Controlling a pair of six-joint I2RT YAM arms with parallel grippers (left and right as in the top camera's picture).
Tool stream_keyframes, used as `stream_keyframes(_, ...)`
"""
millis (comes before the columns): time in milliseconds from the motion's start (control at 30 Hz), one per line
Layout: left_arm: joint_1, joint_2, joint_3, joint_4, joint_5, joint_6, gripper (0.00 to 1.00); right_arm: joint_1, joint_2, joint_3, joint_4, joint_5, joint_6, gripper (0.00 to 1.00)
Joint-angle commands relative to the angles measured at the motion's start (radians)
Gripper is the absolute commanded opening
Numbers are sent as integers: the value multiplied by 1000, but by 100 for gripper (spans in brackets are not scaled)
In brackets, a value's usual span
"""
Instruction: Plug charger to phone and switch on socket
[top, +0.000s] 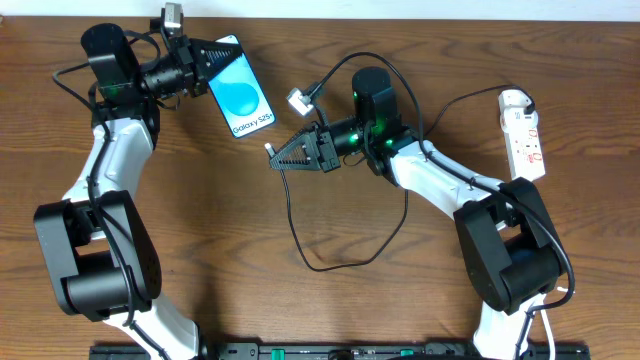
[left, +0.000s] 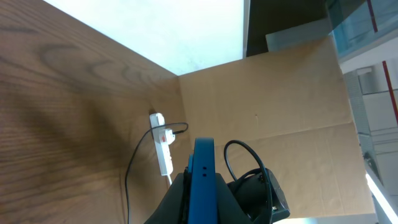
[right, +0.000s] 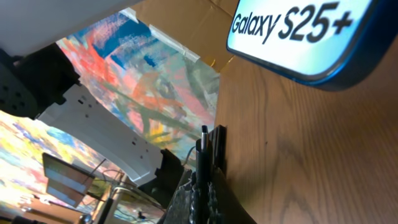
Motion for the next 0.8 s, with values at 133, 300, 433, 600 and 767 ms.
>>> stream_keyframes(133,2,4,2,6,8,24,7,5,0,2,3,11,-41,1)
stream_keyframes(300,-9,4,2,6,23,16,7,5,0,2,3,33,-11,1)
stream_keyframes(433,-28,4,2,7,22,16,7,5,0,2,3,39,-10,1)
stream_keyframes(600,-55,4,2,7,22,16,8,5,0,2,4,51,8,1)
stream_keyframes(767,-58,4,2,7,23,12,7,2,0,2,4,55,15,1)
